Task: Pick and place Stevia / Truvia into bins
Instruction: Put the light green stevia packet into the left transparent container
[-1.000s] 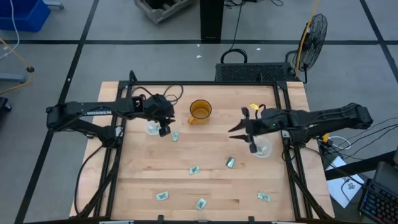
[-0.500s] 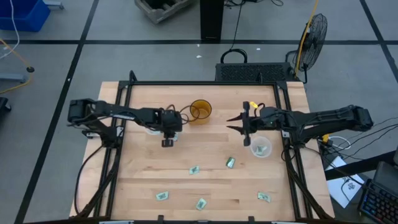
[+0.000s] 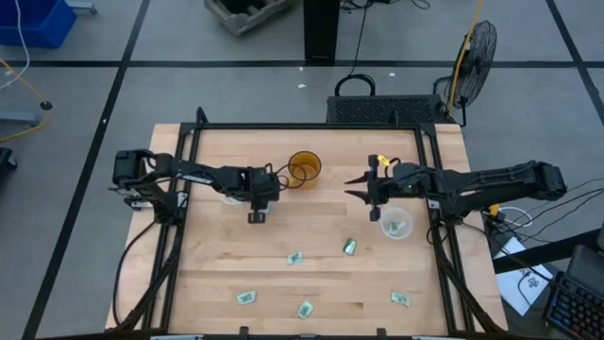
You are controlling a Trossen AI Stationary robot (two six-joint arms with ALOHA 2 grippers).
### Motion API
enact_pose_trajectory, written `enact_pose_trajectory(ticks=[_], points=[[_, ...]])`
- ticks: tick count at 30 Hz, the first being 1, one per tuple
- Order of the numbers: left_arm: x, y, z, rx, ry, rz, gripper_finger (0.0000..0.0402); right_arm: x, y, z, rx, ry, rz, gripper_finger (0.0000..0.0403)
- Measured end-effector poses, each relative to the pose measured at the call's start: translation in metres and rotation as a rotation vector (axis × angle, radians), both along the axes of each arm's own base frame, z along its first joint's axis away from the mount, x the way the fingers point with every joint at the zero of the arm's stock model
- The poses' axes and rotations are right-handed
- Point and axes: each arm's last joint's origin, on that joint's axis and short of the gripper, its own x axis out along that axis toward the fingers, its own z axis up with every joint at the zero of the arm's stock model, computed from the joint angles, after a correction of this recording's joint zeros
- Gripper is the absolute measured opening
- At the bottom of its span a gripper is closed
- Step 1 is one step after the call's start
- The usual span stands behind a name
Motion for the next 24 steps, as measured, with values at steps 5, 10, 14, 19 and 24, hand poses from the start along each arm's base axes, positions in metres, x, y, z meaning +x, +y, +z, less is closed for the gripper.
enact_pose_trajectory(ticks=[5, 10, 14, 19, 24], points=[[0.0004, 0.0025, 0.0003, -0.013, -0.009, 0.003, 0.0099, 0.0011, 0.0000, 0.0034, 0.007, -0.038, -0.003, 0.0094], [0.0000, 0.0060, 0.0003, -0.051, -0.017, 0.006, 0.0099, 0.0010, 0.0001, 0.0029, 0.055, -0.040, -0.017, 0.0095], [-0.0003, 0.0080, 0.0003, -0.053, -0.018, 0.012, 0.0099, 0.0005, 0.0001, 0.0014, 0.173, -0.041, -0.057, 0.0095], [-0.0003, 0.0079, 0.0003, -0.051, -0.016, -0.002, 0.0099, -0.0020, 0.0003, 0.0004, 0.408, 0.021, -0.160, 0.0096], [-0.0004, 0.0079, 0.0002, -0.051, -0.016, -0.005, 0.0099, -0.0018, 0.0002, 0.0031, 0.501, 0.009, -0.200, 0.0096]])
